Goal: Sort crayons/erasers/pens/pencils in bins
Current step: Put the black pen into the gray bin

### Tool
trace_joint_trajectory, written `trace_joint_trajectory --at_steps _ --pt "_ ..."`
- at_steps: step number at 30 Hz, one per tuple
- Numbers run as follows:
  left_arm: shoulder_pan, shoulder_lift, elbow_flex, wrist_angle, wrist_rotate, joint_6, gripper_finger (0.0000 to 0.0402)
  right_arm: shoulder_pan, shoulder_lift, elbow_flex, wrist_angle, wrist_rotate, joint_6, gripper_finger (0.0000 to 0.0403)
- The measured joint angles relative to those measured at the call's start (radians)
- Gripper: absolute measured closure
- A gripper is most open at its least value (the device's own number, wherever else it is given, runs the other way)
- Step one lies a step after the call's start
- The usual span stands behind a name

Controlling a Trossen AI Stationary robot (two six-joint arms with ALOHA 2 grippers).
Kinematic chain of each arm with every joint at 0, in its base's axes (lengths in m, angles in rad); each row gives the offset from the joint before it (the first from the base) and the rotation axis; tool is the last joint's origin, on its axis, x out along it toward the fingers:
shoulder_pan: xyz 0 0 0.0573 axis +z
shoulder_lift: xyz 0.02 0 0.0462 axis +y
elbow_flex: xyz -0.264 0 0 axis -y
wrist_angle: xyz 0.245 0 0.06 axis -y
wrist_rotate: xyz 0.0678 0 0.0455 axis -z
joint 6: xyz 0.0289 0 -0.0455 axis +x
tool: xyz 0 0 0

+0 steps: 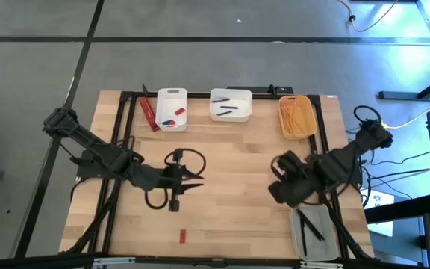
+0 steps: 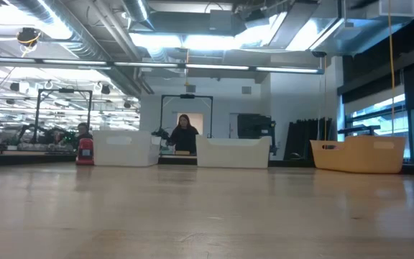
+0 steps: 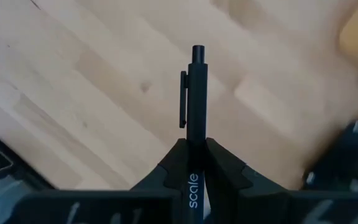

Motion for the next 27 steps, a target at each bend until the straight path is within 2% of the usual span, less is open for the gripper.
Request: trace_joint_trajectory --at_steps 8,13,20,27 --pt "0.075 0.008 0.0 0.144 0.17 0.211 0.0331 0.162 -0.007 -0.11 0.004 -0.124 0.312 0.0362" --pt "0.109 0.02 0.002 0.208 0.286 0.26 0.0331 0.258 -0.007 -0.164 0.013 -0.206 0.5 0.0362" --pt "0.119 0.033 0.002 0.219 0.296 0.263 0.0331 0.398 -0.005 -0.235 0.135 -0.265 0.731 0.0362" --pt "0.119 0.034 0.002 0.221 0.297 0.266 0.0331 0.478 0.013 -0.318 0.276 -0.366 0.83 0.0362"
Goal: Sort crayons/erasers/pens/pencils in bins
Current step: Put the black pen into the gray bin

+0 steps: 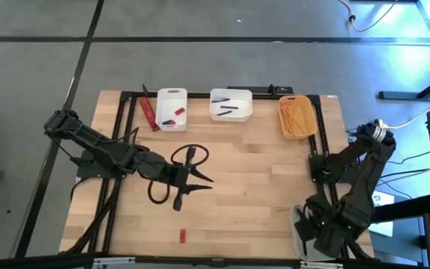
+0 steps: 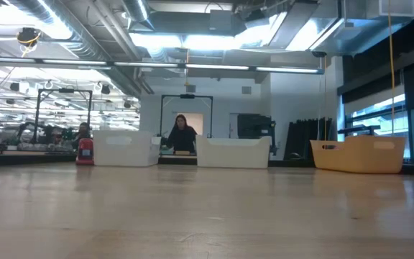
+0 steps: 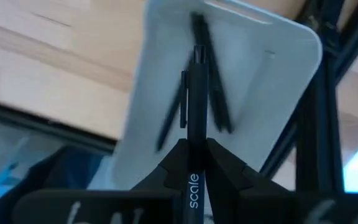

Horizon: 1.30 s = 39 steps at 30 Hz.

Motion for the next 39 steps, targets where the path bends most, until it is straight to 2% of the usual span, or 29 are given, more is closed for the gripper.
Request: trace_joint_trajectory --at_steps 5,25,39 --pt "0.0 0.0 0.0 -0.004 0.0 0.0 0.0331 0.006 0.022 -0.062 0.031 -0.015 0.0 0.0362" --pt "0.0 -0.001 -0.001 -0.003 0.0 -0.001 0.0331 -0.024 0.026 -0.339 0.395 -0.011 -0.032 0.0356" --pt "0.0 -0.001 -0.001 -0.003 0.0 -0.001 0.0331 -0.041 0.026 -0.411 0.438 -0.011 -0.034 0.0344"
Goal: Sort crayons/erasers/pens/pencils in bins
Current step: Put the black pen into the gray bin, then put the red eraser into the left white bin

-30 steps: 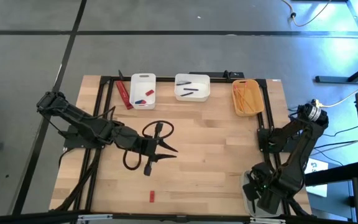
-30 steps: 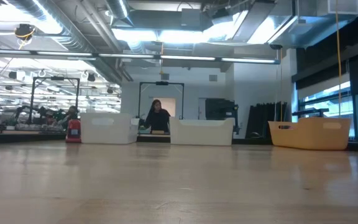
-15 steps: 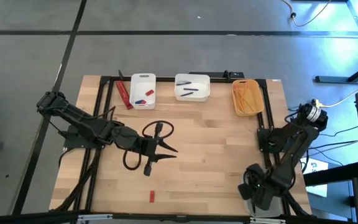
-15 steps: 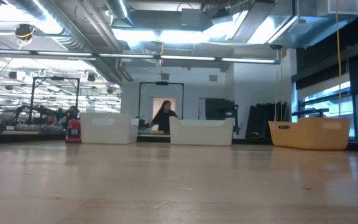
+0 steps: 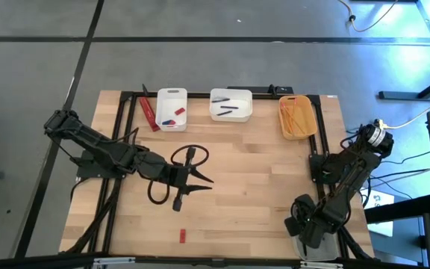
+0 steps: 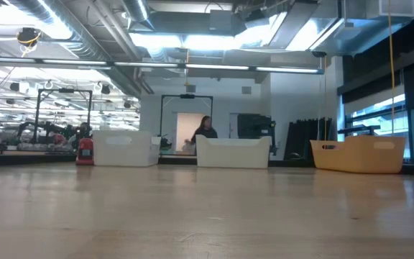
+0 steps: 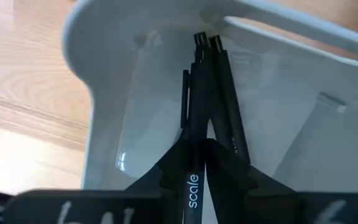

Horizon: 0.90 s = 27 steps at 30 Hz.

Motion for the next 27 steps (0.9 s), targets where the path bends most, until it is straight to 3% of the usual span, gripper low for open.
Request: trace_joint_trajectory --at_steps 22,27 --pt "0.0 0.0 0.0 -0.001 0.0 0.0 0.0331 -0.002 -0.001 0.0 0.024 0.0 -0.027 0.0318" --pt "-0.003 -0.008 0.0 -0.037 -0.034 -0.082 0.0331 -0.002 -0.003 0.045 0.015 0.008 -0.033 0.0318"
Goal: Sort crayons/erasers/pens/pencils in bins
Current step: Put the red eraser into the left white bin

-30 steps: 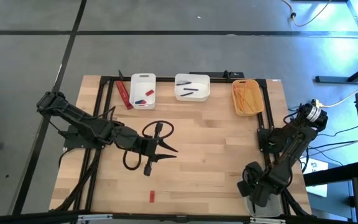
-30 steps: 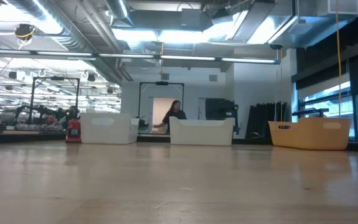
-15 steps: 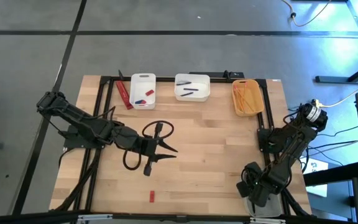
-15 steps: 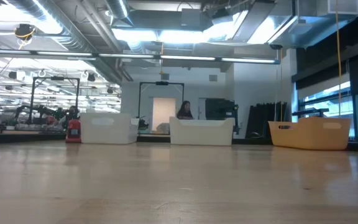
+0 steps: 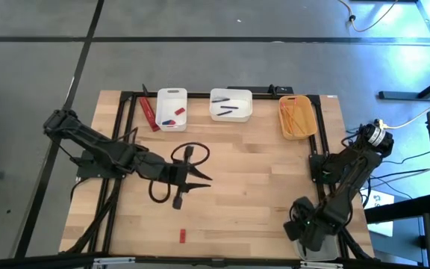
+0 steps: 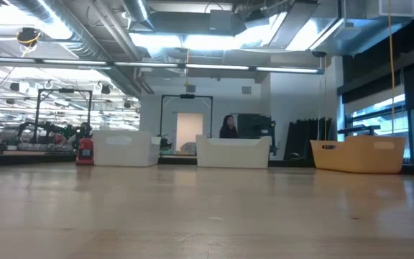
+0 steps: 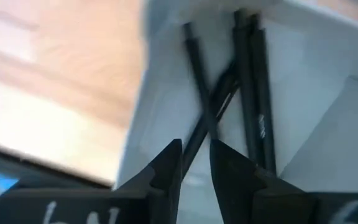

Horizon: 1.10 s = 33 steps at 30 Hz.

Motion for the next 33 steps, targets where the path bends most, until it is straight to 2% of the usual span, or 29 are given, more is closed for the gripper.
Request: trace_joint_trajectory --at_steps 4,7,12,16,21,25,28,33 --pt "-0.016 -0.026 0.0 -0.082 -0.03 -0.138 0.0331 0.0 0.0 0.082 -0.066 0.01 -0.021 0.0318" --pt "-0.038 -0.05 0.0 -0.132 -0.033 -0.227 0.0331 0.001 -0.001 0.165 -0.16 0.078 -0.024 0.0318" --pt "-0.088 -0.072 0.0 -0.207 -0.038 -0.384 0.0331 0.002 -0.001 0.319 -0.335 0.247 -0.076 0.0318" --pt "-0.129 -0.073 0.0 -0.299 -0.04 -0.559 0.0331 -0.002 -0.001 0.424 -0.411 0.456 -0.193 0.0318" --pt "-0.191 -0.067 0.0 -0.421 -0.04 -0.845 0.0331 -0.019 -0.001 0.514 -0.403 0.704 -0.465 0.0318" --pt "-0.244 -0.062 0.0 -0.486 -0.057 -1.045 0.0331 -0.046 -0.001 0.56 -0.381 0.818 -0.697 0.0318" --pt "-0.287 -0.055 0.0 -0.542 -0.063 -1.18 0.0331 -0.076 -0.001 0.577 -0.34 0.859 -0.86 0.0318" --pt "-0.342 -0.008 0.0 -0.559 -0.068 -1.425 0.0331 -0.126 -0.001 0.582 -0.179 0.856 -1.19 0.0318"
